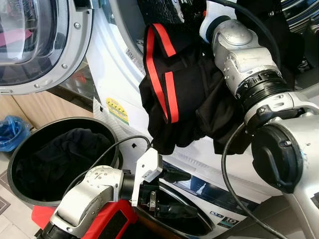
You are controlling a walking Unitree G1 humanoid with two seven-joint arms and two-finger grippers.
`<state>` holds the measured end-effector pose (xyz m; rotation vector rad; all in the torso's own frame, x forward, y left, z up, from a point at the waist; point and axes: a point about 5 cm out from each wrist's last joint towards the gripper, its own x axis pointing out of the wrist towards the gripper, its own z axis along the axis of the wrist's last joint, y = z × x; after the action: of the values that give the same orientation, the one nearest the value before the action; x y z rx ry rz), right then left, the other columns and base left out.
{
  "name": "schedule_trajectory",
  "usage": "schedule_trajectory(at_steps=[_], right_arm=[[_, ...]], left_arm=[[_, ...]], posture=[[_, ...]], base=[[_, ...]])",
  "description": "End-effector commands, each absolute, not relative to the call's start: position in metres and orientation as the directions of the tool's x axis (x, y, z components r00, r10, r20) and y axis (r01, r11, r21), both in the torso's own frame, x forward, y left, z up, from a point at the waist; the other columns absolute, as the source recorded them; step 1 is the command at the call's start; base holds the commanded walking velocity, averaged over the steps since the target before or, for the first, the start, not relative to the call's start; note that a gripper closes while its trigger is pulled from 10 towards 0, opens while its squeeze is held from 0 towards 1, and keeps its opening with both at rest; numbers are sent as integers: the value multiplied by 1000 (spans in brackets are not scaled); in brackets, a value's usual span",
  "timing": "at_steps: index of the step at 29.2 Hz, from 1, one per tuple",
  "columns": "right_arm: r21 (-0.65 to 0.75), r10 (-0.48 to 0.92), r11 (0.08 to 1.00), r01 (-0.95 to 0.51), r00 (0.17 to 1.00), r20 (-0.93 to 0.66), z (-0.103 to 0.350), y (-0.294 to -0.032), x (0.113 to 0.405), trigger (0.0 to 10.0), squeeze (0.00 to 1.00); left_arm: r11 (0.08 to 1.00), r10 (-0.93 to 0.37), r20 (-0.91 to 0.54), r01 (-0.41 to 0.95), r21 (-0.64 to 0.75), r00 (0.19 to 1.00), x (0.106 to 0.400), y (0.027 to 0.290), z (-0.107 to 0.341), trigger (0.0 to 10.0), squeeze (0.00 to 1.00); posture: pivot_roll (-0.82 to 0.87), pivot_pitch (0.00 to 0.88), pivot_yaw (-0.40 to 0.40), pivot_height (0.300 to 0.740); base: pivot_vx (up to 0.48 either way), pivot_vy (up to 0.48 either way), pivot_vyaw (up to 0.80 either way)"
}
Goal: Clothes washing
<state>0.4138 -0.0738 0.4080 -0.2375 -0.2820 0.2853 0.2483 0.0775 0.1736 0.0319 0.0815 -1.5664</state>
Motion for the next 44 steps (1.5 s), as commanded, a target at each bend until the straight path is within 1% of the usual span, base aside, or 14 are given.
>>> schedule_trajectory(at_steps=[1,4,6,9,14,16,17,20,26,28,31,33,36,44], right_arm=[[-370,358,886,-280,920,160,397,-72,416,10000,0],[-506,400,812,-292,909,116,392,-72,416,10000,0],[-520,436,791,-322,893,109,393,-71,415,10000,0],[-525,434,791,-314,893,119,396,-75,415,10000,0],[-560,326,806,-192,933,150,403,-96,417,10000,0],[-431,270,887,-168,945,187,406,-100,417,10000,0],[-431,270,887,-168,945,187,406,-100,417,10000,0],[-245,160,963,-110,967,196,400,-116,421,10000,0],[-89,-80,991,98,980,184,393,-161,422,10000,0],[-30,-188,980,197,963,193,397,-184,419,10000,0],[13,-278,960,281,941,192,398,-207,415,10000,0],[21,-290,956,292,938,189,398,-211,415,10000,0],[31,-386,922,386,908,166,389,-229,412,10000,0],[2,-429,901,435,889,157,379,-233,413,10000,0]], left_arm=[[-29,-998,-63,999,-29,-31,242,72,175,10000,0],[-33,-997,-63,999,-31,-35,242,71,175,10000,0],[-35,-997,-62,999,-32,-37,243,71,175,10000,0],[-37,-997,-60,999,-34,-39,243,70,175,10000,0],[-40,-997,-59,998,-39,-42,243,69,175,10000,0],[-25,-998,-50,999,-34,-27,245,68,176,10000,0],[-25,-998,-50,999,-34,-27,245,68,176,10000,0],[1,-1000,-30,1000,-29,0,247,67,178,10000,0],[48,-999,-21,999,-19,48,249,69,179,10000,0],[70,-998,-6,997,-15,70,253,69,180,10000,0],[79,-997,2,997,-11,79,254,66,181,10000,0],[81,-997,4,997,-11,81,254,66,181,10000,0],[125,-992,22,992,3,125,259,65,182,10000,0],[151,-988,35,988,17,151,263,64,185,10000,0]], posture=[[130,121,-91,740],[126,115,-90,740],[121,113,-88,740],[121,113,-88,740],[107,117,-82,740],[110,122,-84,740],[110,122,-84,740],[120,126,-90,740],[117,133,-95,740],[109,139,-95,740],[106,139,-95,740],[106,139,-95,740],[102,137,-93,740],[104,131,-85,740]], base=[[0,0,0],[0,0,0],[0,0,0],[0,0,0],[0,0,0],[0,0,0],[0,0,0],[0,0,0],[0,0,0],[0,0,0],[0,0,0],[0,0,0],[0,0,0],[0,0,0]])
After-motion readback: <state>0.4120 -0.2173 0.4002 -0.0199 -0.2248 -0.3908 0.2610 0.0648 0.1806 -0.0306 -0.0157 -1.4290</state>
